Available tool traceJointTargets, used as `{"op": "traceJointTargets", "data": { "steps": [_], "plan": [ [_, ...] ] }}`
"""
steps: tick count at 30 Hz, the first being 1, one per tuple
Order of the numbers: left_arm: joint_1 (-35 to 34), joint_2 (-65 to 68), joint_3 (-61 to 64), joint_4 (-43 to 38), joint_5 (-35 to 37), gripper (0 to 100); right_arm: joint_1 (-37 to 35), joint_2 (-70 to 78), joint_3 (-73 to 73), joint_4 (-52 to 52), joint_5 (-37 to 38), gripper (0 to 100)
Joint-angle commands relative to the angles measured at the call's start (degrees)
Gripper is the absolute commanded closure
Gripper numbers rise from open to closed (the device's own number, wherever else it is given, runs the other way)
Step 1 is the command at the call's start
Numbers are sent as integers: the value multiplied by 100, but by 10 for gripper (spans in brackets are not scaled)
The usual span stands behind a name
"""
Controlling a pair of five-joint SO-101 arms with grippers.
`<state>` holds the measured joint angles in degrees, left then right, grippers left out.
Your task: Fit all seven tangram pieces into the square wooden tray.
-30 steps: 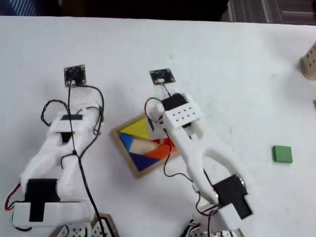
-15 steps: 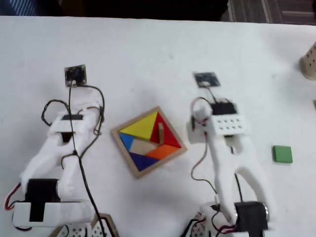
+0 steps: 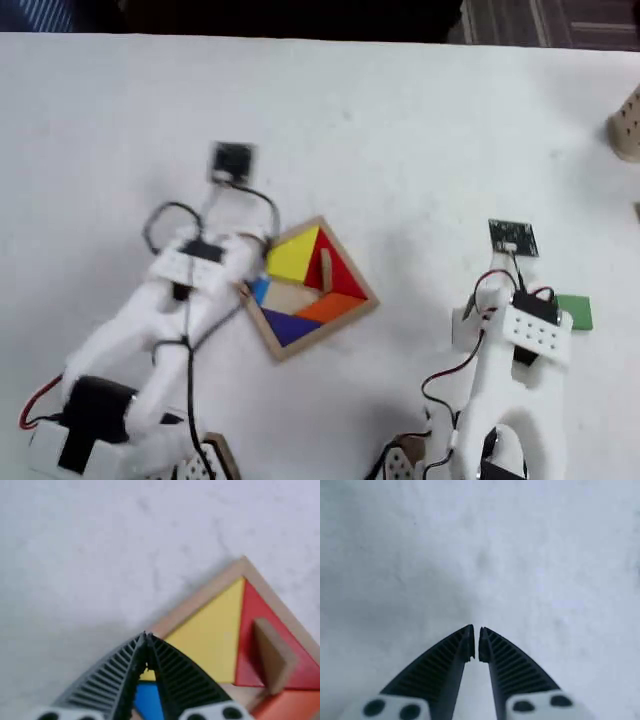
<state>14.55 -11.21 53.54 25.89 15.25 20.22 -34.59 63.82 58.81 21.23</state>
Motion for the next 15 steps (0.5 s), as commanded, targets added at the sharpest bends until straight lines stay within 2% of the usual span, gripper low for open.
{"op": "traceJointTargets", "data": {
  "steps": [1, 6, 11, 15],
  "plan": [
    [919, -295, 97, -510, -26, 977, 84, -180, -9, -110, 132, 978],
    [1420, -242, 18, -571, -26, 977, 84, -180, -9, -127, 149, 976],
    [1393, 629, -563, -501, -18, 977, 84, -180, -9, -119, 158, 975],
    [1385, 927, -1055, -70, -18, 977, 84, -180, -9, -127, 158, 975]
  ]
}}
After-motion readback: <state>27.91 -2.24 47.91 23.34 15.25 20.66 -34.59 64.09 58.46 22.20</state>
